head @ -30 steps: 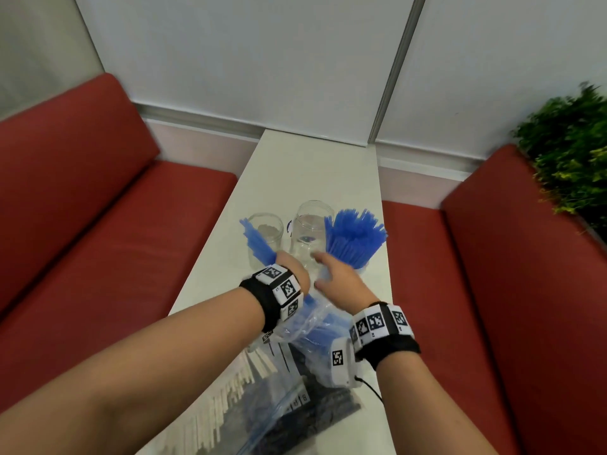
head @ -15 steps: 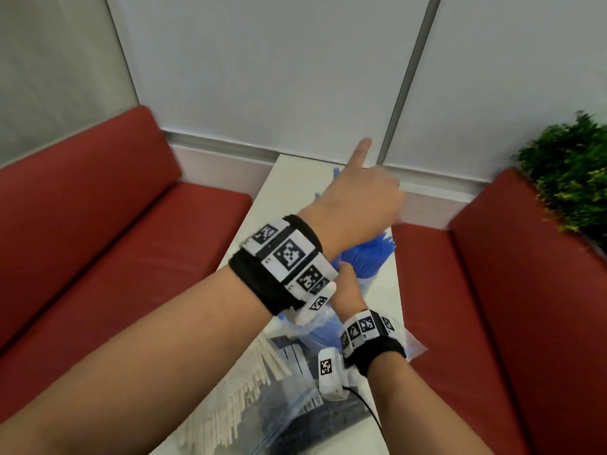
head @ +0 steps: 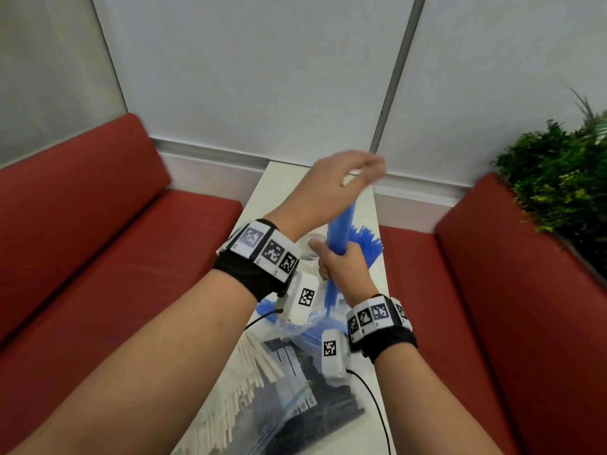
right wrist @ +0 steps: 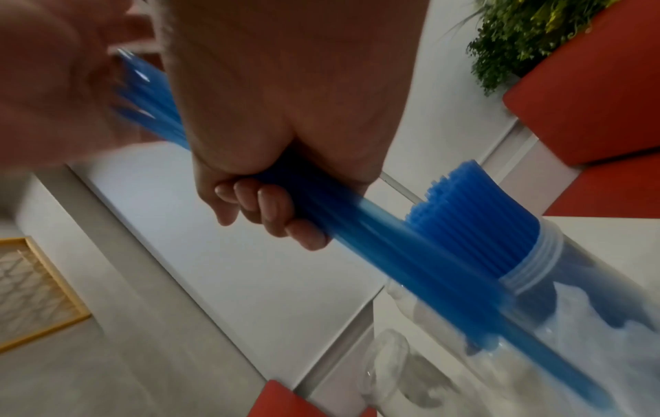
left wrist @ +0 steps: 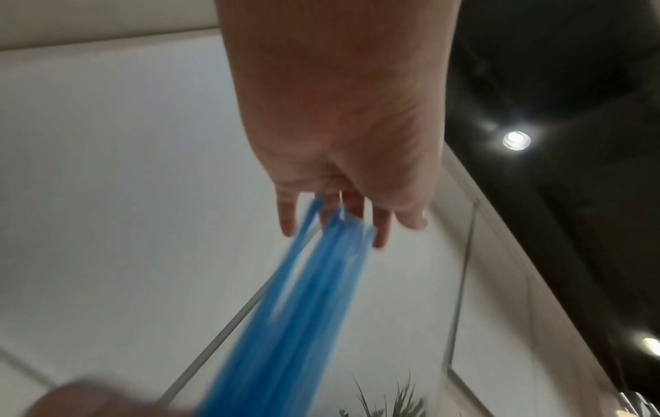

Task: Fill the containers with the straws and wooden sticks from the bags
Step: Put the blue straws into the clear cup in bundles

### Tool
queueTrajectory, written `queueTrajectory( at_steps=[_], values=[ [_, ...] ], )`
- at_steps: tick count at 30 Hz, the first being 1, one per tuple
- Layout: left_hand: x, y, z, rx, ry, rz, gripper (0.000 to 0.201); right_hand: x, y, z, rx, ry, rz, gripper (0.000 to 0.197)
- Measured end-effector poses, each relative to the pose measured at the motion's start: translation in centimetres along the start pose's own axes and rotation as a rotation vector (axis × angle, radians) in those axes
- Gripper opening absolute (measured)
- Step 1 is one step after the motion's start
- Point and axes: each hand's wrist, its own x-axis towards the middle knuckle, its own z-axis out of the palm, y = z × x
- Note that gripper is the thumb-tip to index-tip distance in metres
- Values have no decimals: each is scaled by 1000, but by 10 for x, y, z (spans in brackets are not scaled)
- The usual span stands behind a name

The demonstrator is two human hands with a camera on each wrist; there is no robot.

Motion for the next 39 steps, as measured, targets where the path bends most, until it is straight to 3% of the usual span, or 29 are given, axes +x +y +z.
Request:
queueTrajectory(
  at_steps=[2, 3, 5, 8, 10, 12, 15, 17, 20, 23, 27, 31, 34, 37, 39],
  values=[
    [-5, -13, 0, -172, 226, -163, 40, 3, -15, -6, 44, 32, -25, 37],
    [-11, -24, 3, -214, 247, -295, 45, 5, -24, -8, 66, 43, -42, 39],
    [-25, -47, 14, -302, 85, -632, 56, 7, -41, -11, 112, 56, -79, 40],
    [-54, -74, 34, -656, -324, -1054, 68, 12, -66, -12, 168, 73, -137, 44],
    [-68, -83, 48, -1034, -403, -1230, 72, 15, -75, -13, 200, 62, -179, 42],
    [-75, -84, 59, -1303, -380, -1324, 67, 15, -76, -12, 194, 42, -194, 40],
    [-81, -84, 68, -1598, -291, -1366, 59, 11, -67, -10, 129, 11, -208, 29],
    [-84, -85, 70, -1649, -251, -1356, 53, 7, -62, -9, 119, 1, -222, 17],
    [-83, -87, 71, -1552, -145, -1386, 29, 9, -64, -11, 146, -1, -215, 11],
    [-82, -92, 71, -1456, -122, -1426, 27, 14, -67, -13, 121, -32, -189, 18],
    [-82, -109, 72, -1370, -58, -1375, 22, 25, -66, -30, -54, -76, -147, 21],
    [-89, -130, 78, -1227, 51, -1301, 15, 41, -63, -63, -370, -249, 16, 14],
    [-94, -143, 89, -1072, 75, -1290, 22, 52, -59, -81, -377, -277, 93, 14],
    [-104, -159, 99, -719, 2, -1263, 27, 67, -54, -95, -456, -213, 133, 9],
    [-112, -174, 104, -400, -111, -1152, 22, 75, -49, -101, -548, -192, 175, 10]
  ],
)
